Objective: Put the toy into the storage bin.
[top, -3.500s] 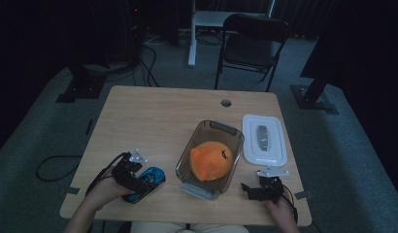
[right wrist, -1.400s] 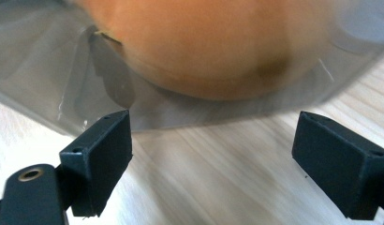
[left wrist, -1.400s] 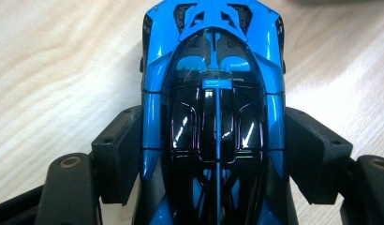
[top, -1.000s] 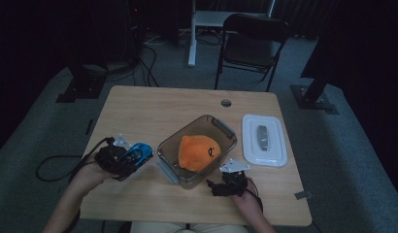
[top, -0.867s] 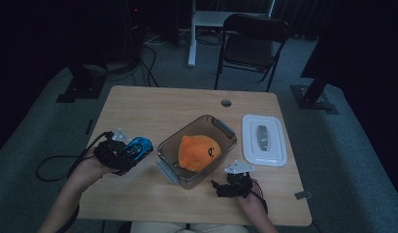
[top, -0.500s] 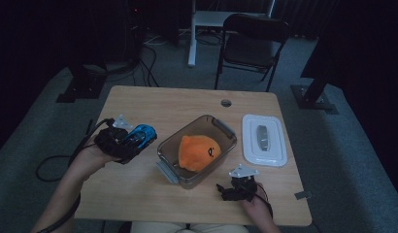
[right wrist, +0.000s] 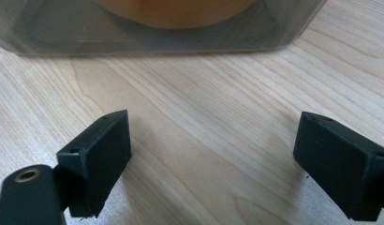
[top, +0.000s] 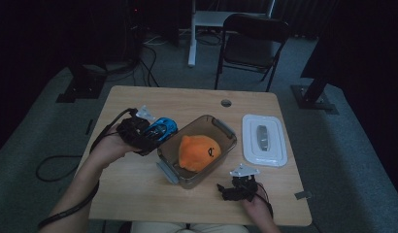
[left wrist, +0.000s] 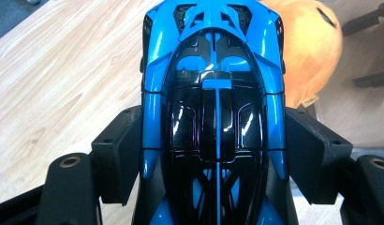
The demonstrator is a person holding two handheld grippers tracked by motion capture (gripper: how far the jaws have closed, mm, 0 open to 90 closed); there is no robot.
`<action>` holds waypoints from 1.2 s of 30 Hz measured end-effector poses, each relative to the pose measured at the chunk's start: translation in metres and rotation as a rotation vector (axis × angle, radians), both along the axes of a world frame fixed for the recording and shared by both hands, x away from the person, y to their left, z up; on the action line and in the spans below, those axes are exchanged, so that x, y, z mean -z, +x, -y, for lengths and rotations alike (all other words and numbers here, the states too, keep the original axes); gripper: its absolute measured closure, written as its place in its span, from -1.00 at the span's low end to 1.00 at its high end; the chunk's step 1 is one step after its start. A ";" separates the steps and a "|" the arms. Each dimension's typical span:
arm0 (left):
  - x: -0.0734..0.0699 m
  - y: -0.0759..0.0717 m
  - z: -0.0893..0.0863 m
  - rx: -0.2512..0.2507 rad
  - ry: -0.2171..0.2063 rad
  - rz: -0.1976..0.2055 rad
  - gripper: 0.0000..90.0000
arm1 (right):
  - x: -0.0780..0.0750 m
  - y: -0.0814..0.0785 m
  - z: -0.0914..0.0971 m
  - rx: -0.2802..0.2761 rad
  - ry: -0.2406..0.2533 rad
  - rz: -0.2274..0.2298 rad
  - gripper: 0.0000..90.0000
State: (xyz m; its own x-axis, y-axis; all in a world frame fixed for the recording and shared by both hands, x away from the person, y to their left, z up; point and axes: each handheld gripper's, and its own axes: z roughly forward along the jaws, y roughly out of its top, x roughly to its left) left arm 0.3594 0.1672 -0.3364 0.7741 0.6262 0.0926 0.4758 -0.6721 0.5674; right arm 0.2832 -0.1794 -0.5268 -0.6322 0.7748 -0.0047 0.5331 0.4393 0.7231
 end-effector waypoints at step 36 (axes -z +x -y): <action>0.041 0.029 0.088 0.136 0.037 -0.105 -0.37 | 0.000 0.001 0.001 0.005 0.006 -0.008 -0.76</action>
State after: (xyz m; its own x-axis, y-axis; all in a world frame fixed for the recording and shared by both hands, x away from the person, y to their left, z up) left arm 0.3880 0.0792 -0.3773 0.8582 0.5126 0.0279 0.4343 -0.7539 0.4929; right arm 0.2838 -0.1807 -0.5270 -0.6284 0.7779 0.0050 0.5411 0.4325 0.7212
